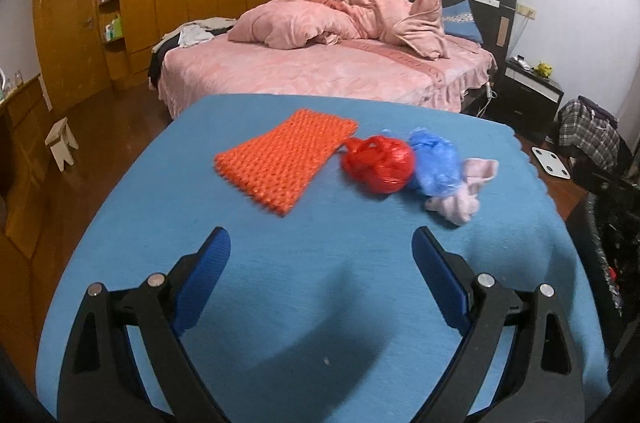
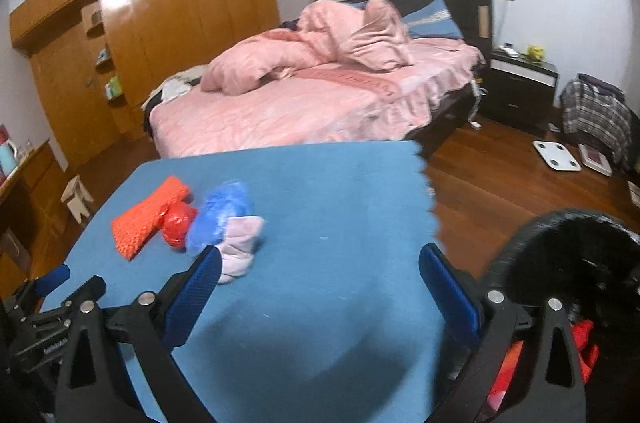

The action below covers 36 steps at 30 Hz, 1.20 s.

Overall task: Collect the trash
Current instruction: 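Grasp the pink sock with the right tool, then grasp the red plastic bag with the left tool while the right tool holds the sock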

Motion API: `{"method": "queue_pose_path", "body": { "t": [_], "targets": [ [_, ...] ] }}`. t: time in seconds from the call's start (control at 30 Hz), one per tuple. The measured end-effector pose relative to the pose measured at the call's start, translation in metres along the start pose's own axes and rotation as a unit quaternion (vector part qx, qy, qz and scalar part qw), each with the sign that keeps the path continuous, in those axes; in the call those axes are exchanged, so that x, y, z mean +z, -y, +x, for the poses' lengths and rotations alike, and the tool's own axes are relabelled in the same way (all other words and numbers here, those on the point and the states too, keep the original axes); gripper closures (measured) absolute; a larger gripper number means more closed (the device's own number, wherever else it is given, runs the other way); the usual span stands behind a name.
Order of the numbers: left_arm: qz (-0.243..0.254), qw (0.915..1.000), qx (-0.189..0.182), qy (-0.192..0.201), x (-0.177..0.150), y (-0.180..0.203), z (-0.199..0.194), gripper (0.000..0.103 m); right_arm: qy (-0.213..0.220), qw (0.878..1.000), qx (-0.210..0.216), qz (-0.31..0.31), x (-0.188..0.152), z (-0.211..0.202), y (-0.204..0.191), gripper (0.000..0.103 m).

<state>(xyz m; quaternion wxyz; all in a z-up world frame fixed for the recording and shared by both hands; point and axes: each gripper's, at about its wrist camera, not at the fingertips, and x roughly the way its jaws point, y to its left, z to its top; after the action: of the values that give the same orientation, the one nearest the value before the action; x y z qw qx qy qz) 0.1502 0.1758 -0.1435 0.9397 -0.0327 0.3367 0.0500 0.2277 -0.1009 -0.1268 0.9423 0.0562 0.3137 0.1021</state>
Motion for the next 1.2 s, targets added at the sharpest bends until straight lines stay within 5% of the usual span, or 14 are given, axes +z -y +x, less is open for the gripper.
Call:
{"method": "queue_pose_path", "body": {
  "t": [0.43,0.7,0.83,1.2],
  "targets": [
    [-0.013,0.9993,0.019,-0.03,-0.005,-0.029,0.033,0.014,-0.069,0.996,0.023,-0.044,-0.017,0.071,-0.046,0.013],
    [-0.029,0.9983,0.019,-0.047,-0.011,-0.036,0.039,0.014,-0.1,0.992,0.049,-0.061,-0.023,0.089,-0.055,0.03],
    [-0.025,0.9981,0.02,-0.053,-0.012,-0.035,0.041,0.014,-0.115,0.986,0.075,-0.089,-0.026,0.094,-0.065,0.055],
    [-0.038,0.9962,0.017,-0.077,-0.013,-0.04,0.05,0.021,-0.097,0.992,0.058,-0.054,-0.025,0.081,-0.044,0.061]
  ]
}}
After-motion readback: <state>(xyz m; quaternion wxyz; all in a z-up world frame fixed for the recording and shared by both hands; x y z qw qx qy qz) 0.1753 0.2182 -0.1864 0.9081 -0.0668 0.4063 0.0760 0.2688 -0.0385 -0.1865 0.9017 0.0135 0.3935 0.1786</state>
